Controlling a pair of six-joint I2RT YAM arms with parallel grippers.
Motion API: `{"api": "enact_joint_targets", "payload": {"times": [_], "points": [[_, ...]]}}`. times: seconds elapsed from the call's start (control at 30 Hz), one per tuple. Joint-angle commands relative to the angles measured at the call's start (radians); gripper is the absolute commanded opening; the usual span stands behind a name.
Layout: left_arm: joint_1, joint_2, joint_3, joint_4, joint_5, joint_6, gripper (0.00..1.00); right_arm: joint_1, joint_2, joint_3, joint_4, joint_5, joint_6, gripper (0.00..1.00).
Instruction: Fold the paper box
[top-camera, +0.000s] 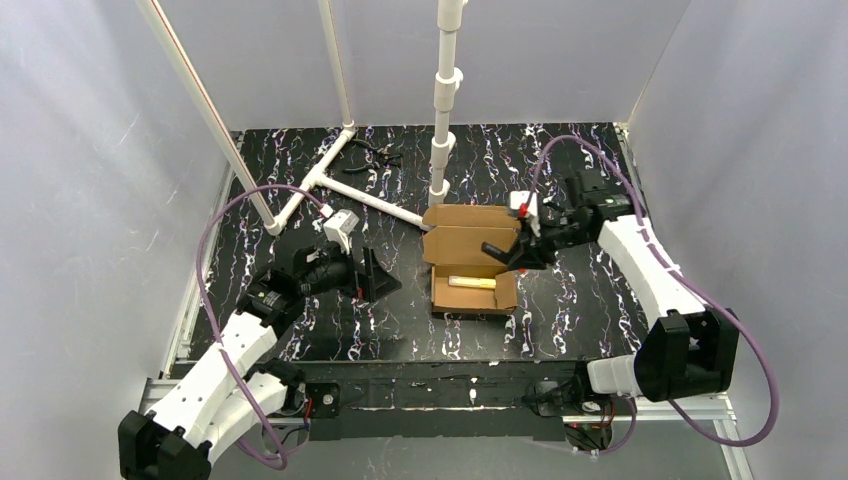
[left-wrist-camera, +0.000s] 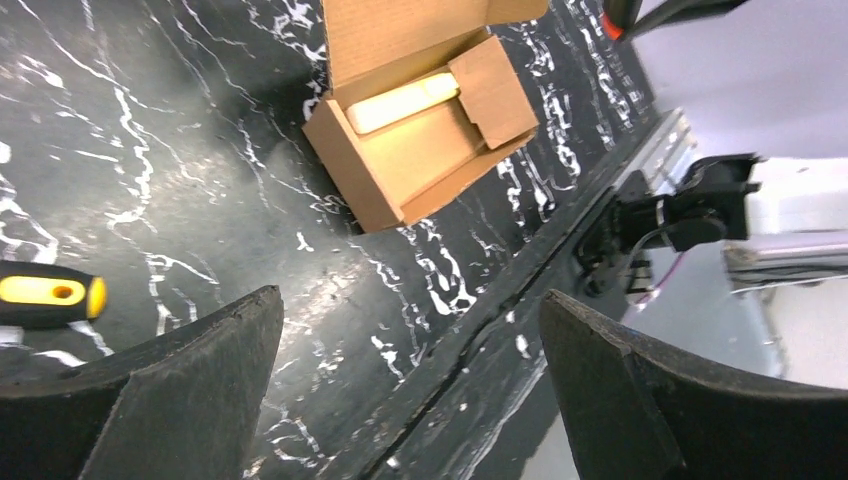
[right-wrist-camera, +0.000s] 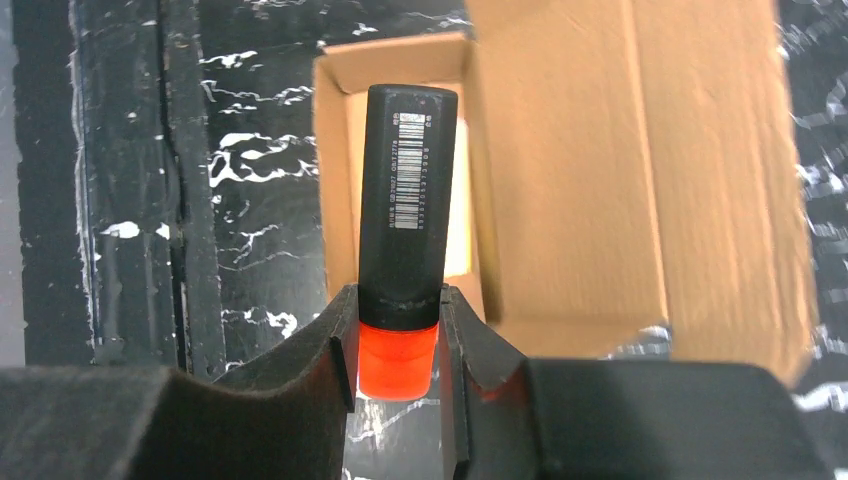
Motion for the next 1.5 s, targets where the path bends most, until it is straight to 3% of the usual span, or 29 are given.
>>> {"api": "enact_joint_targets", "payload": {"times": [0.0,0.17,0.43,0.57,0.67,0.73,1.0,1.23,1.47], "points": [[0.005,-0.02,-0.097,0.24,0.075,-0.245,0.97,0.15,0.016,0.02,0.106,0.039,0.063,0.01],[0.005,-0.013,-0.161,0.305,0.041,-0.363,0.95,0.243,0.051,-0.016,0.208,0.157,0.134,0.01],[0.005,-0.018,-0.21,0.308,0.0,-0.431,0.9,0.317,0.071,-0.088,0.307,0.177,0.194,0.15],[0.004,0.001,-0.216,0.337,-0.016,-0.457,0.88,0.335,0.052,-0.146,0.368,0.203,0.226,0.36],[0.004,0.032,-0.218,0.374,-0.007,-0.479,0.86,0.336,0.047,-0.159,0.38,0.196,0.242,0.57],[0.004,0.058,-0.21,0.384,0.001,-0.485,0.85,0.336,0.04,-0.16,0.382,0.199,0.252,0.64],[-0.026,0.117,-0.193,0.393,-0.05,-0.495,0.83,0.312,-0.016,-0.154,0.33,0.21,0.262,0.69],[-0.195,0.342,-0.065,0.394,-0.273,-0.344,0.84,0.121,-0.132,-0.194,0.247,0.229,0.339,0.69],[-0.31,0.556,0.027,0.393,-0.455,-0.335,0.8,0.104,-0.207,-0.313,0.339,0.387,0.442,0.69]]}}
